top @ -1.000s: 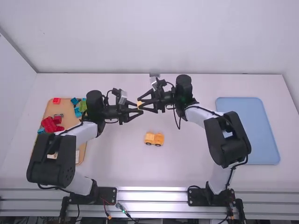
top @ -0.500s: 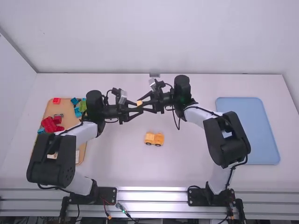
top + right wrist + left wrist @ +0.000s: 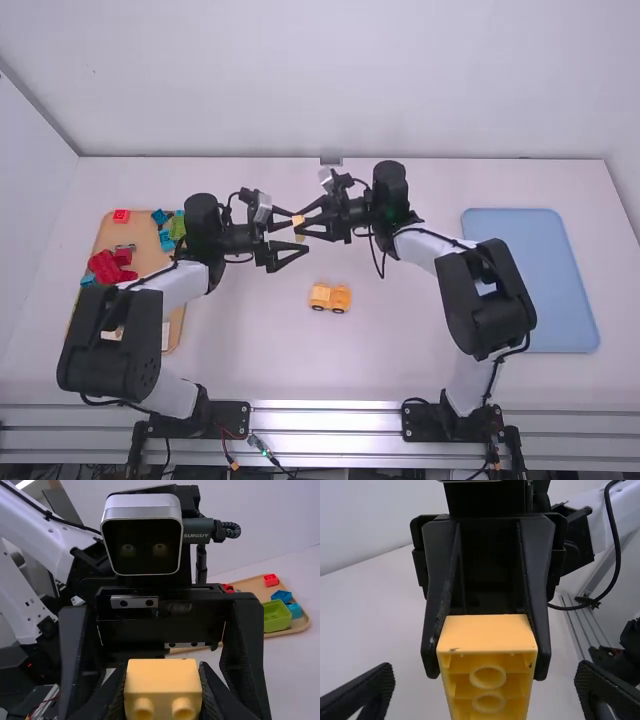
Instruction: Assemble lego blocks to make yellow taxi
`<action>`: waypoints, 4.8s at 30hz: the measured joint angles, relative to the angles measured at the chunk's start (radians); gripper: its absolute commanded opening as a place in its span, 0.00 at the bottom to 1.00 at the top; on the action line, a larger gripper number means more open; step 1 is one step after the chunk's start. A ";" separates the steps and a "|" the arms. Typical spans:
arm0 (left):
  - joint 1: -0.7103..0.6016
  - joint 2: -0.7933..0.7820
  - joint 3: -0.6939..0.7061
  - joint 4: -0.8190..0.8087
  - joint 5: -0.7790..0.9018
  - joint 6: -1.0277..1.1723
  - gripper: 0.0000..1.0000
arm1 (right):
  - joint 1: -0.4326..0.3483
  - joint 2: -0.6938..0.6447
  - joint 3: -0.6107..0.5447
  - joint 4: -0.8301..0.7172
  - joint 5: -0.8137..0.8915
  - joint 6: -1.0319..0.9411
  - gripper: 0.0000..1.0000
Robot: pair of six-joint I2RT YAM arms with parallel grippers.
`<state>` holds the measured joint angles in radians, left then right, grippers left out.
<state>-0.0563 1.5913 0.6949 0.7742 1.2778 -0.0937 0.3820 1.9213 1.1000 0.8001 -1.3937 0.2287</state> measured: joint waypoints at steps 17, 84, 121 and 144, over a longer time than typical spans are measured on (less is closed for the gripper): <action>0.005 0.002 0.004 -0.232 -0.319 0.074 0.99 | -0.141 -0.133 0.022 -0.966 0.649 -0.408 0.00; 0.005 0.224 0.017 -0.452 -0.032 0.955 0.99 | -0.231 -0.327 -0.455 -0.927 0.662 -1.358 0.99; -0.079 0.257 0.041 -0.565 -0.053 1.042 0.99 | -0.307 -0.092 -0.532 -0.745 0.562 -1.365 0.19; -0.202 0.397 0.068 -0.567 -0.258 1.194 0.93 | -0.087 -0.251 -0.424 -0.798 0.504 -1.237 0.18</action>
<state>-0.2581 1.9884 0.7631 0.2070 1.0195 1.1000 0.2951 1.6707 0.6762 0.0025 -0.8902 -1.0080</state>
